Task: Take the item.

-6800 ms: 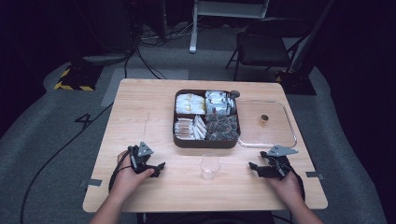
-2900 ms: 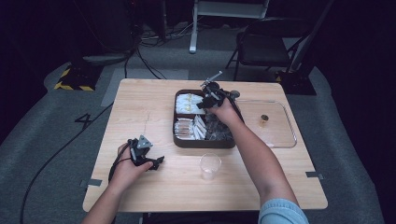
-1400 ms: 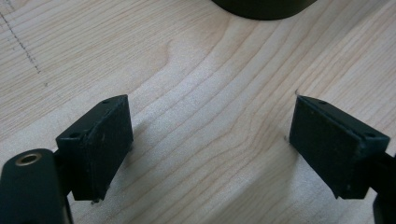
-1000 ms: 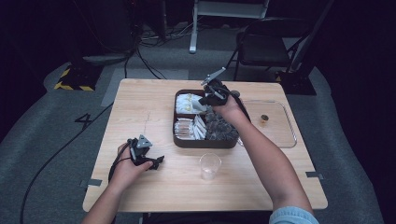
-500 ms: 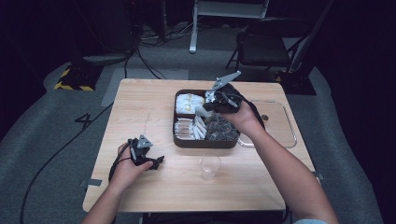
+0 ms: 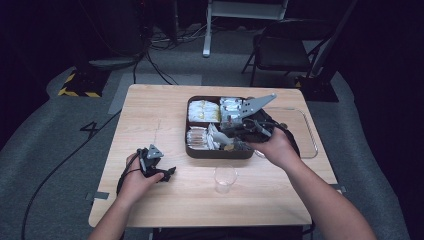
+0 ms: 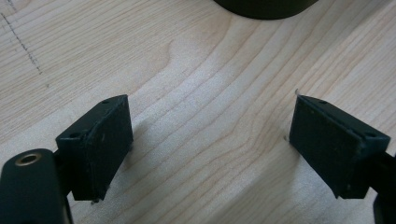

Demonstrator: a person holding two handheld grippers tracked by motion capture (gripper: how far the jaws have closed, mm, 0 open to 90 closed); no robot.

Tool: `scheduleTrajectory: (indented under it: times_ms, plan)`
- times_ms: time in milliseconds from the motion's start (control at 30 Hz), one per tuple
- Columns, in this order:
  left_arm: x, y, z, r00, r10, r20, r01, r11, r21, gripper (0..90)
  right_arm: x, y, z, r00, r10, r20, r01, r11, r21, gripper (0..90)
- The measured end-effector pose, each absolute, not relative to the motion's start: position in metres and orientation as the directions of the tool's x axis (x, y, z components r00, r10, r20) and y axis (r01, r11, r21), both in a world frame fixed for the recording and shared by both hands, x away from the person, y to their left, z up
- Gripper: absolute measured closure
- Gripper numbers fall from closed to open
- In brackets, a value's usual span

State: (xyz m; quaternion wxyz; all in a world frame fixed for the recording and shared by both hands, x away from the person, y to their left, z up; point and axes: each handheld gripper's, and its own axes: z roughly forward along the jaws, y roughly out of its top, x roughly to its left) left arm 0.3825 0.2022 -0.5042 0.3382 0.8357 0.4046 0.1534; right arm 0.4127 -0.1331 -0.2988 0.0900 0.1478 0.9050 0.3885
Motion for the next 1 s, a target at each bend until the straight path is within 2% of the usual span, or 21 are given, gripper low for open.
scheduleTrajectory:
  times_ms: [400, 1000]
  plan:
    - [0.383, 0.202, -0.504, 0.625, 0.781, -0.016, 0.573, -0.445, 0.688, 13.7, 0.380, -0.143, -0.314, -0.955, 0.298, 0.005, 0.214, 0.673, 0.708, 90.0]
    - [0.383, 0.202, -0.504, 0.624, 0.781, -0.016, 0.573, -0.445, 0.688, 13.7, 0.370, -0.137, -0.352, -0.958, 0.277, 0.079, 0.255, 0.689, 0.678, 90.0]
